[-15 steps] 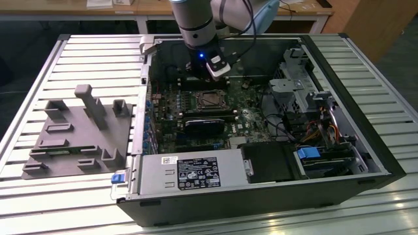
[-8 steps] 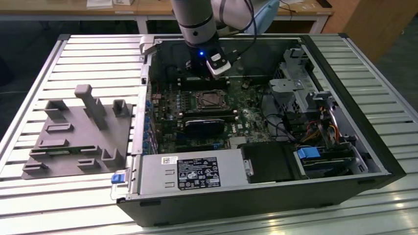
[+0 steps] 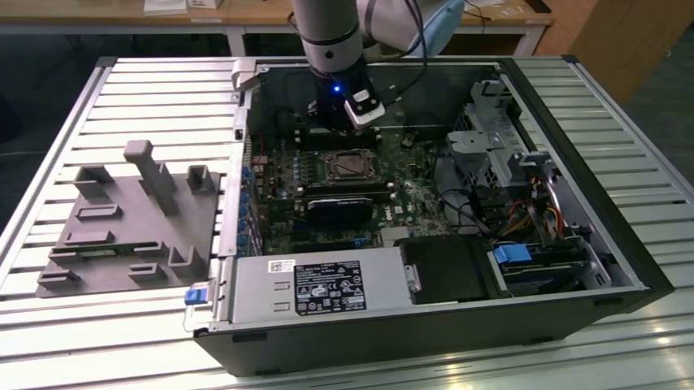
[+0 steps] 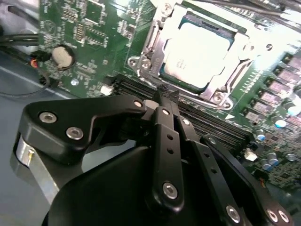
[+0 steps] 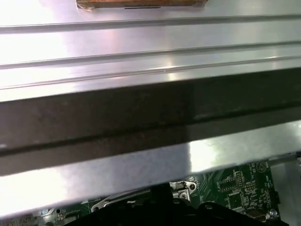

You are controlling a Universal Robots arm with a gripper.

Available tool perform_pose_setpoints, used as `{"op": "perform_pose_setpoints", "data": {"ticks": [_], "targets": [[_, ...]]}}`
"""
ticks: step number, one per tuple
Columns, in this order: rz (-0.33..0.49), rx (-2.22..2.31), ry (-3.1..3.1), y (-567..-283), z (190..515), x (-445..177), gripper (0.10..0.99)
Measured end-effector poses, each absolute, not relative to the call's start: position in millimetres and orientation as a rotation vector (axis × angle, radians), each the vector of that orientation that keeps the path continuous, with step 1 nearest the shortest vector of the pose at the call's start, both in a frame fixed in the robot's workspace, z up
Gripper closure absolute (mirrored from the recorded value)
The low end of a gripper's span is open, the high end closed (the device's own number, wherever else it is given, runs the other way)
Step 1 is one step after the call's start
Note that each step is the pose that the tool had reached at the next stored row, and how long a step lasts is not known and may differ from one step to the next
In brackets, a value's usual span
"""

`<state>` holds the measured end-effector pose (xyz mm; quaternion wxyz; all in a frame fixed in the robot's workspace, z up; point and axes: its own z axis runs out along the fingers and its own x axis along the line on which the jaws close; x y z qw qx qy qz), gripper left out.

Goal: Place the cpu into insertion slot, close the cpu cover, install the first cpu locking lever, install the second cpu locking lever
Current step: 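Install the first cpu locking lever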

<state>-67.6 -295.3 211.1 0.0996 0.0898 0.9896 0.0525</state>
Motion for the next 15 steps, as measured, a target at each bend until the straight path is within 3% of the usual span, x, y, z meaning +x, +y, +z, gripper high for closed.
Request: {"op": "perform_pose_setpoints", "data": {"ticks": [15], "targets": [[0.033, 0.276, 3.005, -300.1, 211.0, -60.9, 0.98]]}}
